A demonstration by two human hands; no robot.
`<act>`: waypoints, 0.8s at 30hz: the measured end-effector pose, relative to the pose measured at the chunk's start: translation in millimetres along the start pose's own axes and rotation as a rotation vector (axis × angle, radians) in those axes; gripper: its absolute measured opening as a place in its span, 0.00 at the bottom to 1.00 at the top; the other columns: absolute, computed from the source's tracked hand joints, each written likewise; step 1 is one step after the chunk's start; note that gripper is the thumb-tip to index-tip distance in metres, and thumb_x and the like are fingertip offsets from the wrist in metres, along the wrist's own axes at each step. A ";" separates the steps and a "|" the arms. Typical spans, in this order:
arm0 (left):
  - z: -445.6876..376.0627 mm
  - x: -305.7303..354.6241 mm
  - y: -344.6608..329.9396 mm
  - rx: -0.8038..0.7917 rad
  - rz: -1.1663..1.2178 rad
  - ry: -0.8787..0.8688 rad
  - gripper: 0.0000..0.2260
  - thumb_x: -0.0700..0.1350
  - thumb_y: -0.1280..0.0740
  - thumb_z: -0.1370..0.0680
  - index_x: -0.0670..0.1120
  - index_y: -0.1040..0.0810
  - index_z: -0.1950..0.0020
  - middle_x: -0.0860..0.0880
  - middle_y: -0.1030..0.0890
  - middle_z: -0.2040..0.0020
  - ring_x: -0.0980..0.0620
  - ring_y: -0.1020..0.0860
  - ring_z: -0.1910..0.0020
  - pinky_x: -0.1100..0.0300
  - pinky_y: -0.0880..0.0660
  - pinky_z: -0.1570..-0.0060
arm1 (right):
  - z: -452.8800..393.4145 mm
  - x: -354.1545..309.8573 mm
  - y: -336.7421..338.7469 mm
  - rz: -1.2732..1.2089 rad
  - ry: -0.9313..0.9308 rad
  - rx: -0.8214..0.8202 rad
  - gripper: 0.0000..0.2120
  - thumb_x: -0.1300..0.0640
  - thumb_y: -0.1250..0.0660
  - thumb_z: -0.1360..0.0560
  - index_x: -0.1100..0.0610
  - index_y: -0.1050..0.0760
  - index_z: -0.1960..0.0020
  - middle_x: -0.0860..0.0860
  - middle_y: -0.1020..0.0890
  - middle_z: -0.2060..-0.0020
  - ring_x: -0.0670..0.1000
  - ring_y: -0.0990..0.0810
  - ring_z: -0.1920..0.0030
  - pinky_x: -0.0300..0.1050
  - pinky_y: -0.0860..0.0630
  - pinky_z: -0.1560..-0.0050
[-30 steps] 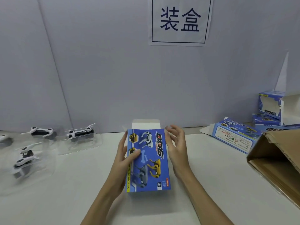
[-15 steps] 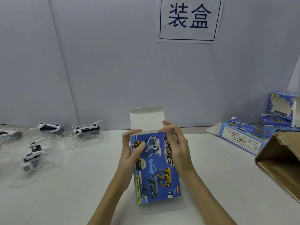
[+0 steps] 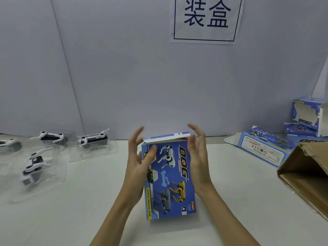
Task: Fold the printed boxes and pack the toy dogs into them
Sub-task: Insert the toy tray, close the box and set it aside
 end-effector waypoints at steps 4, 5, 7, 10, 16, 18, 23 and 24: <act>3.6 -7.1 -2.8 -0.012 -0.050 0.051 0.32 0.72 0.28 0.30 0.54 0.29 0.37 0.44 0.16 0.40 0.41 0.14 0.44 0.51 0.15 0.59 | -0.9 3.7 4.0 0.056 -0.008 -0.003 0.23 0.37 0.34 0.25 0.55 0.25 0.42 0.54 0.15 0.47 0.57 0.14 0.43 0.41 0.16 0.60; 3.3 -7.6 -2.9 -0.010 -0.046 0.051 0.30 0.73 0.30 0.30 0.54 0.29 0.38 0.45 0.16 0.41 0.41 0.14 0.44 0.52 0.15 0.58 | -2.2 5.5 5.0 0.065 0.003 -0.012 0.21 0.40 0.34 0.24 0.56 0.26 0.42 0.53 0.15 0.46 0.57 0.15 0.42 0.41 0.16 0.59; 0.5 -7.7 -2.1 0.008 -0.043 0.057 0.21 0.69 0.33 0.24 0.55 0.28 0.42 0.45 0.16 0.43 0.42 0.14 0.45 0.54 0.15 0.59 | -4.0 6.7 5.0 0.072 0.028 -0.034 0.15 0.46 0.35 0.19 0.57 0.26 0.41 0.51 0.16 0.46 0.56 0.15 0.41 0.41 0.16 0.58; -0.6 -10.0 0.1 0.041 -0.050 0.066 0.13 0.63 0.36 0.19 0.56 0.28 0.42 0.43 0.16 0.42 0.42 0.14 0.45 0.54 0.15 0.60 | -4.0 8.0 3.0 0.102 0.042 -0.040 0.15 0.46 0.37 0.19 0.55 0.25 0.40 0.50 0.16 0.45 0.56 0.15 0.41 0.43 0.15 0.58; 8.8 -8.7 -0.9 0.035 -0.051 0.046 0.28 0.61 0.27 0.28 0.67 0.31 0.29 0.51 0.18 0.37 0.45 0.15 0.42 0.53 0.15 0.57 | -4.7 10.0 12.1 0.147 0.056 0.174 0.27 0.33 0.41 0.24 0.49 0.28 0.33 0.47 0.20 0.38 0.47 0.16 0.42 0.44 0.16 0.52; 7.3 -2.5 1.9 0.065 -0.096 -0.051 0.28 0.56 0.27 0.25 0.65 0.32 0.27 0.50 0.19 0.36 0.45 0.15 0.41 0.50 0.15 0.55 | -6.0 11.1 12.9 0.148 0.074 0.181 0.21 0.38 0.41 0.21 0.49 0.27 0.35 0.47 0.19 0.40 0.48 0.15 0.44 0.40 0.17 0.55; 3.4 12.7 23.6 0.289 -0.857 -0.515 0.28 0.49 0.26 0.24 0.62 0.30 0.27 0.53 0.32 0.28 0.51 0.30 0.28 0.43 0.33 0.33 | -6.0 21.2 12.2 0.276 0.080 0.208 0.10 0.49 0.40 0.16 0.52 0.22 0.46 0.46 0.16 0.50 0.50 0.16 0.51 0.47 0.18 0.53; 3.0 10.5 26.7 0.308 -1.050 -0.582 0.30 0.45 0.25 0.26 0.62 0.30 0.27 0.51 0.32 0.28 0.48 0.31 0.29 0.43 0.36 0.33 | -5.2 24.7 11.3 0.308 0.077 0.203 0.10 0.52 0.40 0.15 0.52 0.21 0.49 0.45 0.16 0.53 0.50 0.16 0.54 0.48 0.19 0.55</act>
Point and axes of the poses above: each hand's wrist, its own z-axis away from the middle knuckle, its own y-axis out of the back of the hand, x = y × z, the point moved 5 cm from there along -z, towards the middle knuckle
